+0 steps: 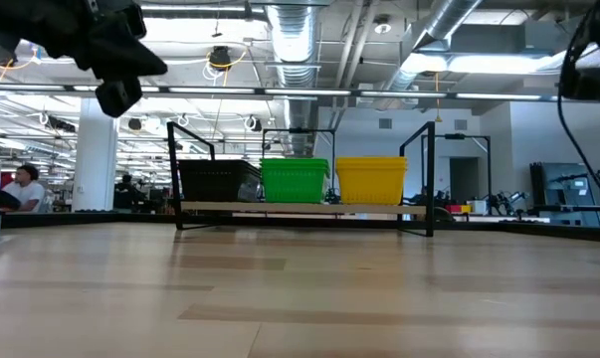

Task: Stack baskets on shelf by color
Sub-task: Return to Home Position

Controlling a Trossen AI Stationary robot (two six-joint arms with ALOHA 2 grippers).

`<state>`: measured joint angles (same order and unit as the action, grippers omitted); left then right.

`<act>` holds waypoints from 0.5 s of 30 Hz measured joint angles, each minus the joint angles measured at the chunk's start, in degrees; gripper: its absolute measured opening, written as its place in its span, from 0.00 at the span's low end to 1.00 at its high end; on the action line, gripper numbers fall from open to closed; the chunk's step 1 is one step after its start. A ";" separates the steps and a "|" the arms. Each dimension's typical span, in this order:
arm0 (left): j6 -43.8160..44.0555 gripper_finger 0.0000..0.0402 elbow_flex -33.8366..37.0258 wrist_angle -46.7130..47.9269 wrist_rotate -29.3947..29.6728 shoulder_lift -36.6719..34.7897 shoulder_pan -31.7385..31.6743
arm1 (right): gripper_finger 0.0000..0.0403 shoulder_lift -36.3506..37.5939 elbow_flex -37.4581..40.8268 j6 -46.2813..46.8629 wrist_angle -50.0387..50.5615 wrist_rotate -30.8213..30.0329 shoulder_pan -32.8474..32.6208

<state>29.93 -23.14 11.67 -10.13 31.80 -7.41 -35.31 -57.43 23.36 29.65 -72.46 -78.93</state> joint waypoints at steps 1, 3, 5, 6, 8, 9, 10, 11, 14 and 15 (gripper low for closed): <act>0.50 0.00 -0.01 -0.69 0.81 -0.40 0.99 | 0.00 1.58 0.79 -4.71 -3.78 2.23 0.48; 0.81 0.00 -0.02 -0.97 3.14 -1.46 3.47 | 0.00 4.42 2.31 -14.90 -12.31 8.18 2.07; 1.01 0.00 -0.13 -1.33 5.98 -2.71 6.22 | 0.00 6.27 4.28 -25.67 -20.95 13.87 4.28; 1.21 0.00 -0.49 -0.78 7.48 -3.32 7.79 | 0.00 6.97 5.33 -30.13 -24.64 16.42 5.47; 0.77 0.00 -1.49 1.68 10.89 -4.44 10.95 | 0.00 8.24 7.03 -33.78 -28.32 19.25 7.77; 0.26 0.00 -2.11 3.45 12.58 -5.06 12.42 | 0.00 8.83 7.82 -33.16 -28.61 19.38 8.92; -0.20 0.00 -2.87 5.90 14.22 -5.83 13.77 | 0.00 9.32 8.78 -31.40 -28.58 19.38 10.08; -0.38 0.00 -3.58 8.57 15.63 -6.75 14.84 | 0.00 9.60 9.88 -29.53 -28.30 19.48 11.19; 0.37 0.00 -5.02 13.16 17.81 -9.31 16.55 | 0.00 9.01 13.67 -25.99 -29.98 23.00 14.66; 0.70 0.00 -5.13 14.06 17.96 -10.23 16.73 | 0.00 8.50 15.01 -25.86 -31.85 24.19 15.90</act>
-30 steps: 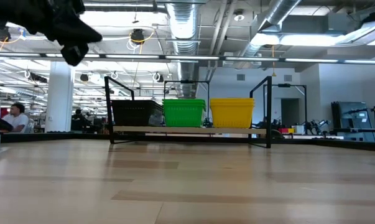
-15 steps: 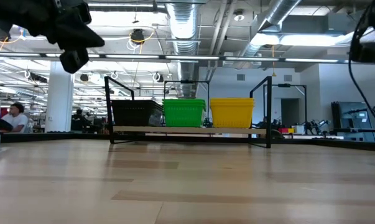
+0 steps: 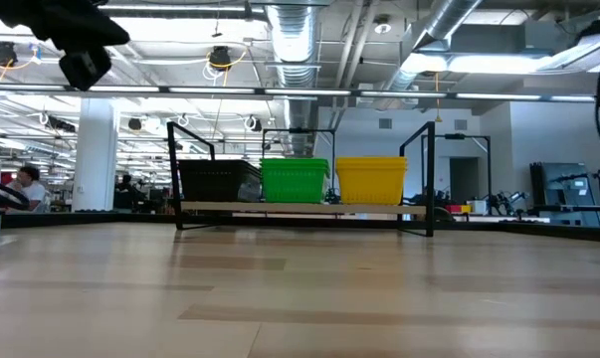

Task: Stack baskets on shelf by color
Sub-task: Return to Home Position

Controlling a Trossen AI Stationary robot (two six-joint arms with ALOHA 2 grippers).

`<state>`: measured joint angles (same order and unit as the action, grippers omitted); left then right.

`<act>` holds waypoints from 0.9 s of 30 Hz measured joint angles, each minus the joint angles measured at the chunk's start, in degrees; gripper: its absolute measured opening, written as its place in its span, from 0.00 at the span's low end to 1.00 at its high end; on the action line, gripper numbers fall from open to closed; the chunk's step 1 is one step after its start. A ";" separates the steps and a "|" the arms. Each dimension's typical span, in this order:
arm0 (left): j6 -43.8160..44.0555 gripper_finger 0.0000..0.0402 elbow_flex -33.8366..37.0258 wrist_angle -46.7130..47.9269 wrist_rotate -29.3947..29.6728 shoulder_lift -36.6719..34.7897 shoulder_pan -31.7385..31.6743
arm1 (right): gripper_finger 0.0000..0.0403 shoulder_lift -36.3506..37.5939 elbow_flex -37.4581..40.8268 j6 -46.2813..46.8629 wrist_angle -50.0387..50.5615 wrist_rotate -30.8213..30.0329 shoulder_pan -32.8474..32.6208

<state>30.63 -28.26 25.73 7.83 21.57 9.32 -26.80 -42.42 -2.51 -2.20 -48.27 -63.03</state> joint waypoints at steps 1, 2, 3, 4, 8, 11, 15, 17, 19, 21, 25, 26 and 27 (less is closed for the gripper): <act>0.06 0.00 -0.01 0.54 0.03 -0.95 0.05 | 0.00 -0.73 1.20 -0.11 -2.33 0.86 1.36; 0.03 0.00 -0.01 0.72 0.06 -1.74 0.07 | 0.00 -1.44 2.55 -0.35 -4.92 2.22 2.80; -0.26 0.00 -0.01 0.77 0.12 -2.53 0.07 | 0.00 -2.00 4.03 -0.30 -7.00 4.07 4.28; -0.76 0.00 -0.01 0.84 0.17 -3.31 0.07 | 0.00 -2.66 5.52 -0.11 -9.02 5.95 5.97; -2.90 0.00 -0.03 1.28 0.60 -5.91 0.06 | 0.00 -5.27 12.08 5.34 -19.55 12.90 14.52; -3.03 0.00 -0.03 3.86 0.61 -7.29 0.07 | 0.00 -8.32 15.61 9.60 -25.85 19.47 22.90; -2.28 0.00 -0.03 6.43 0.59 -8.08 0.05 | 0.00 -11.45 16.48 14.17 -27.48 31.78 34.92; -2.27 0.00 -0.03 7.01 0.58 -8.14 0.05 | 0.00 -12.11 16.47 15.47 -27.19 38.04 40.96; -2.71 0.00 -0.03 7.02 0.56 -8.14 0.05 | 0.00 -12.17 16.47 16.11 -26.60 43.09 46.11; -3.56 0.00 -0.03 7.02 0.40 -8.14 0.05 | 0.00 -11.72 16.47 16.20 -25.38 47.73 50.77; -4.72 0.00 -0.03 7.00 0.40 -8.46 0.05 | 0.00 -8.44 16.45 16.20 -22.32 55.54 58.54; -4.72 0.00 -0.03 7.00 0.39 -8.70 0.05 | 0.00 -7.29 16.45 16.20 -21.54 57.06 59.98; -4.72 0.00 -0.03 6.94 0.40 -9.01 0.05 | 0.00 -6.03 16.45 16.20 -20.76 58.41 61.31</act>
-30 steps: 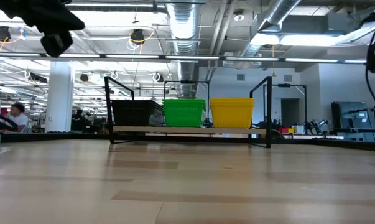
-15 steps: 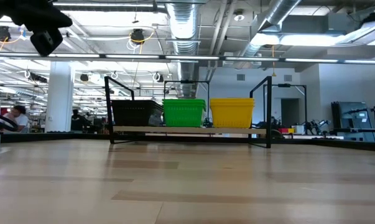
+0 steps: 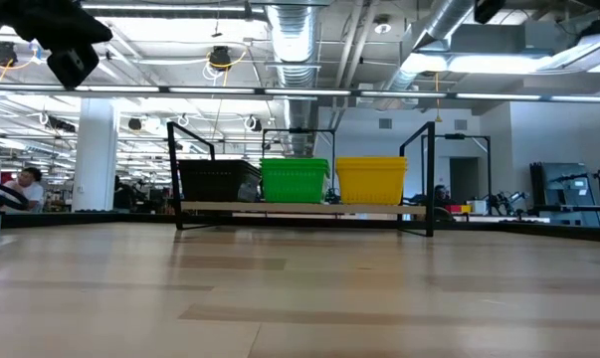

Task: Stack baskets on shelf by color
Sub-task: Return to Home Position

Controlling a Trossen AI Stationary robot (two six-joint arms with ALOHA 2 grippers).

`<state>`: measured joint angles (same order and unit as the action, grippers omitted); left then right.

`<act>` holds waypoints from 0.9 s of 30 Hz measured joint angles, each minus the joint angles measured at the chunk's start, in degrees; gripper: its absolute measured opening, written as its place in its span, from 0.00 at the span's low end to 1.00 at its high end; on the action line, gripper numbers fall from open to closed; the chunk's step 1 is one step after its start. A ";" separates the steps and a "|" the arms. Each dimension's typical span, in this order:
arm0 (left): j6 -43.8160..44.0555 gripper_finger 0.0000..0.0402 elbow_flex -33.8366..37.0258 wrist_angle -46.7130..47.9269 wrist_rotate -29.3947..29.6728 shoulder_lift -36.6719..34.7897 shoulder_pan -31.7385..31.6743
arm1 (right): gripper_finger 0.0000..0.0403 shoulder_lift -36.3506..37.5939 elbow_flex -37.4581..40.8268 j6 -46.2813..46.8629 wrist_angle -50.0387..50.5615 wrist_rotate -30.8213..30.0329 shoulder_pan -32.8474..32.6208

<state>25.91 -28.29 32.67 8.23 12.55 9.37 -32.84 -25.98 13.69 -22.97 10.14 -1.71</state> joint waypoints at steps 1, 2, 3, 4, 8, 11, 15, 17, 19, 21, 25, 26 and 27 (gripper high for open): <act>0.01 0.00 0.00 0.01 0.05 -0.49 0.00 | 0.00 1.36 0.00 -0.09 0.87 0.91 1.26; 0.00 0.00 0.00 0.03 0.08 -1.00 0.00 | 0.00 2.64 0.00 -0.47 1.93 1.40 2.25; -0.19 0.00 0.00 0.01 0.18 -1.63 0.00 | 0.00 4.03 -0.02 -0.76 3.74 1.57 3.25; -0.35 0.00 0.00 0.02 0.59 -2.33 0.00 | 0.00 5.43 -0.02 -1.03 5.77 1.56 4.11; -0.26 0.00 0.00 1.25 2.53 -5.30 0.00 | 0.00 9.89 -0.02 -0.99 11.89 1.56 6.61; -0.11 0.00 0.00 2.84 4.13 -7.46 0.00 | 0.00 12.37 -0.02 -1.04 15.33 1.56 7.19; 0.56 0.00 0.00 5.62 4.59 -9.95 0.00 | 0.00 15.62 -0.02 -1.51 18.34 1.54 7.17; 1.61 0.00 0.02 7.22 4.51 -11.15 0.00 | 0.00 16.89 0.31 -1.23 17.91 1.54 7.17; 2.59 0.00 0.11 8.93 4.49 -12.40 0.00 | 0.00 18.43 1.48 0.10 17.64 0.92 7.17; 2.87 0.00 0.69 8.89 4.15 -12.51 0.00 | 0.00 20.21 3.71 1.64 17.08 -1.22 7.17; 2.03 0.00 3.28 6.87 1.75 -12.43 -0.02 | 0.00 22.70 9.86 4.64 9.97 -3.25 7.17; 2.00 0.00 4.02 6.56 1.08 -12.43 -0.02 | 0.00 23.11 11.25 4.71 6.85 -3.31 7.17; 1.99 0.00 4.64 6.33 0.26 -12.43 -0.02 | 0.00 23.39 12.49 4.75 3.62 -3.36 7.17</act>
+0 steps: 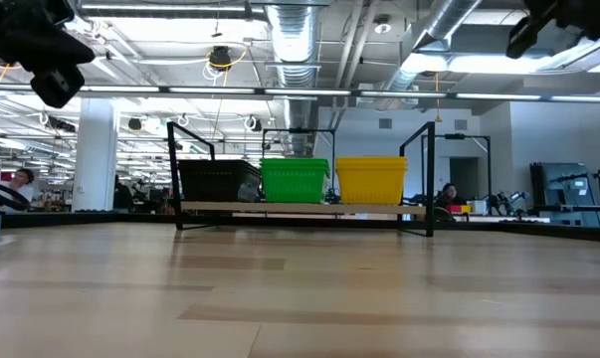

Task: Stack baskets on shelf by color
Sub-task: Return to Home Position

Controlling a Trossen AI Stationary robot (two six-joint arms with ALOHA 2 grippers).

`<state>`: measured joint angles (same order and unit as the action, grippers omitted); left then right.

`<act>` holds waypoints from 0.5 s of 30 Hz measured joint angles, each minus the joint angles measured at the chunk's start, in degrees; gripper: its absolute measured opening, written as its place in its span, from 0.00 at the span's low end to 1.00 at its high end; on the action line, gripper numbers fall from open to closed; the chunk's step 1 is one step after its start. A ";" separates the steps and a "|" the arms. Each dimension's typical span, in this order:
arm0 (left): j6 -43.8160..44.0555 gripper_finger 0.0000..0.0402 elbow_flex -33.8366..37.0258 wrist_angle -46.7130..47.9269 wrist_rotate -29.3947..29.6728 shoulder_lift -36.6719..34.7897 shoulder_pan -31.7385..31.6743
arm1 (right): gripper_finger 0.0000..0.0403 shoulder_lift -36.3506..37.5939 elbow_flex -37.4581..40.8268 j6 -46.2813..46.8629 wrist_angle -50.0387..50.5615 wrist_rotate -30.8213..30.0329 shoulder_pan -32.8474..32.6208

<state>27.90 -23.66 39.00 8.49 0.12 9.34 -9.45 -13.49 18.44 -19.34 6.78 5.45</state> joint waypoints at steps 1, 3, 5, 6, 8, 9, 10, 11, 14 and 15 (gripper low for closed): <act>0.01 0.00 0.68 -0.92 -0.86 0.00 0.00 | 0.00 0.25 0.95 0.02 -2.11 -0.05 0.00; 0.33 0.00 1.89 -3.26 -2.43 0.00 0.00 | 0.00 0.52 2.04 0.03 -3.93 -0.75 0.00; 0.25 0.00 2.83 -6.02 -3.70 0.00 0.00 | 0.00 0.55 2.22 0.15 -4.37 -1.87 0.00; -0.13 0.00 3.26 -7.58 -4.20 0.00 0.00 | 0.00 0.55 2.22 0.15 -4.48 -2.27 0.00; -1.35 0.00 4.27 -10.61 -5.17 0.00 0.00 | 0.00 0.48 2.22 0.15 -4.36 -2.41 0.00; -1.81 0.00 4.91 -11.87 -5.28 0.00 0.00 | 0.00 0.48 2.22 0.15 -4.31 -2.43 0.00; -2.47 0.00 5.51 -13.22 -5.28 0.01 0.00 | 0.00 0.48 2.24 0.15 -4.32 -2.53 0.00; -3.20 0.00 6.20 -15.06 -5.24 0.02 0.00 | 0.00 0.48 2.24 0.15 -4.35 -2.91 0.00; -3.37 0.00 8.72 -19.39 -5.76 0.02 0.00 | 0.00 0.48 2.26 0.15 -3.24 -3.89 0.00; -3.18 0.00 9.60 -20.55 -6.41 0.04 0.00 | 0.00 0.46 2.30 0.15 -3.11 -3.89 0.00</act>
<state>24.72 -14.06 18.45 2.07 0.16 9.34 -8.99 -11.19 18.59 -22.46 2.90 5.45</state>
